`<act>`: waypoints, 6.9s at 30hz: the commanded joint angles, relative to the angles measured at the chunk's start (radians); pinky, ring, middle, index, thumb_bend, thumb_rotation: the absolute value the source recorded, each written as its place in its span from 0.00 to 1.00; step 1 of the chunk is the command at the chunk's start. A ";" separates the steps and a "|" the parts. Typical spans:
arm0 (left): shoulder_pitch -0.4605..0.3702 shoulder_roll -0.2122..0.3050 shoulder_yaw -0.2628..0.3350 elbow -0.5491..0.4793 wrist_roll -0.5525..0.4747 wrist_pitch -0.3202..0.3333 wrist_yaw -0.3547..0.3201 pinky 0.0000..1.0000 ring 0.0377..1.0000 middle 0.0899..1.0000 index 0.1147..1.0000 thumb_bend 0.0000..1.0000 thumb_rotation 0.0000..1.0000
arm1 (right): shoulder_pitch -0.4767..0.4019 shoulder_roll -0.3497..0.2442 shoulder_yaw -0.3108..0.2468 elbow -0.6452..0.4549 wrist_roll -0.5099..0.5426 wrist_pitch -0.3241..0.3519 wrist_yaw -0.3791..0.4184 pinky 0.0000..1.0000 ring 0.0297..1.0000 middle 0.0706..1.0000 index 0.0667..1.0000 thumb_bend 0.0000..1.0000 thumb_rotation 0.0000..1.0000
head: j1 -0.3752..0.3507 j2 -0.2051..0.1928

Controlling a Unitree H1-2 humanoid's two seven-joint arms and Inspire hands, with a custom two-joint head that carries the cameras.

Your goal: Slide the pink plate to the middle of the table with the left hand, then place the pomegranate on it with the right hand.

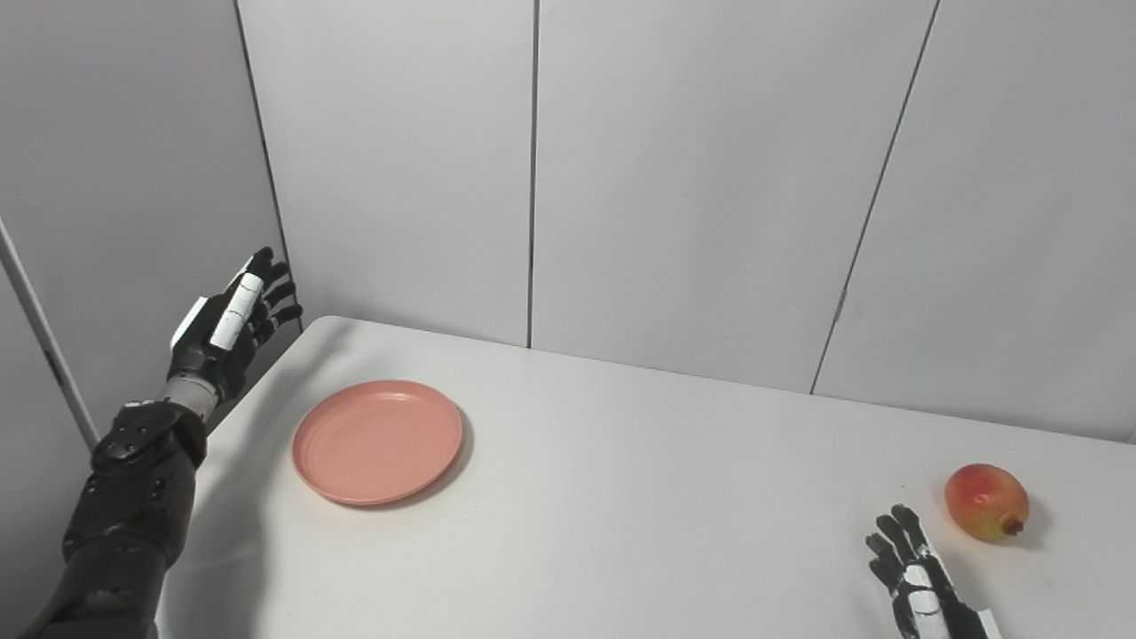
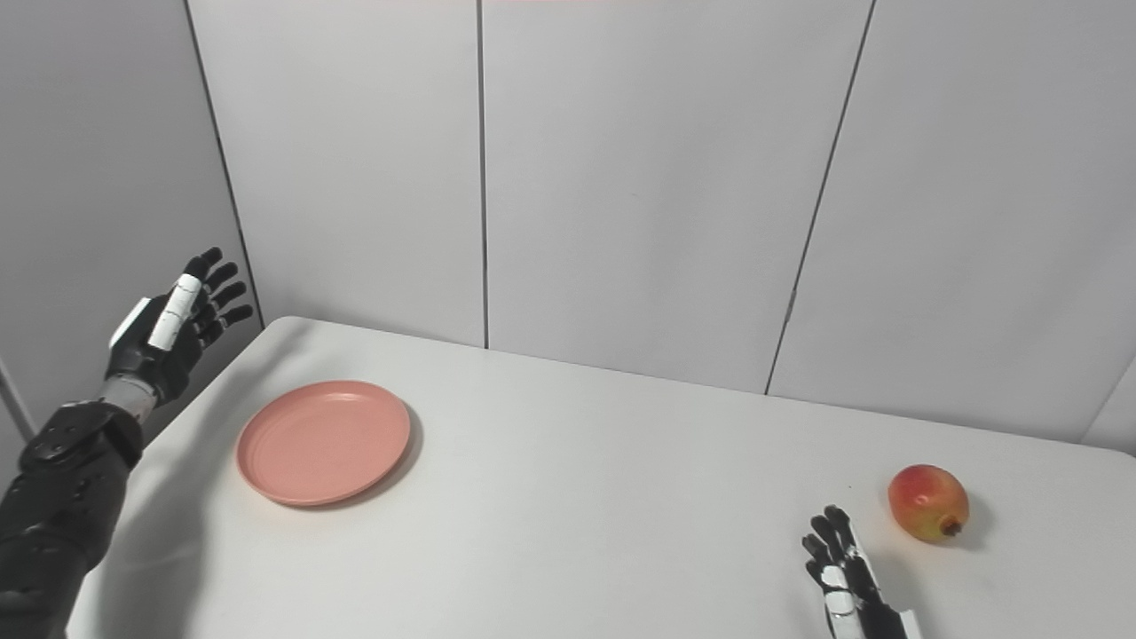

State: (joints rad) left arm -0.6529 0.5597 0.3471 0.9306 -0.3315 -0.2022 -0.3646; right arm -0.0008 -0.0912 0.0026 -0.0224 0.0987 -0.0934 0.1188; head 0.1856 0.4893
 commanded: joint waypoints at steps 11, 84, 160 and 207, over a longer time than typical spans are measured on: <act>-0.020 0.007 -0.024 0.056 0.015 -0.075 -0.008 0.83 0.93 0.96 0.95 1.00 0.76 | 0.043 0.010 -0.001 -0.002 0.008 0.016 -0.001 0.94 0.92 0.93 0.94 0.72 0.93 | -0.010 0.010; 0.143 -0.218 -0.118 -0.158 -0.011 -0.024 -0.059 0.79 0.87 0.91 0.93 0.99 0.76 | 0.058 0.030 0.016 -0.075 -0.054 0.076 -0.023 0.87 0.85 0.90 0.93 0.73 0.95 | -0.057 0.058; 0.213 -0.504 -0.301 -0.394 0.149 0.167 0.166 0.73 0.86 0.92 1.00 0.85 0.78 | 0.028 0.177 0.132 -0.090 -0.230 0.111 -0.121 0.76 0.79 0.86 0.90 0.60 0.92 | -0.485 0.101; 0.247 -0.581 -0.275 -0.424 0.147 0.123 0.200 0.75 0.87 0.92 1.00 0.84 0.78 | -0.238 -0.017 0.115 -0.170 -0.708 -0.008 -0.254 0.61 0.69 0.72 0.70 0.77 0.98 | -0.470 0.067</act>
State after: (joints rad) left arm -0.4128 -0.0152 0.0711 0.4776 -0.1735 -0.0768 -0.1659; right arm -0.1846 -0.0995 0.1253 -0.1803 -0.5884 -0.0617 -0.0977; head -0.2853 0.5553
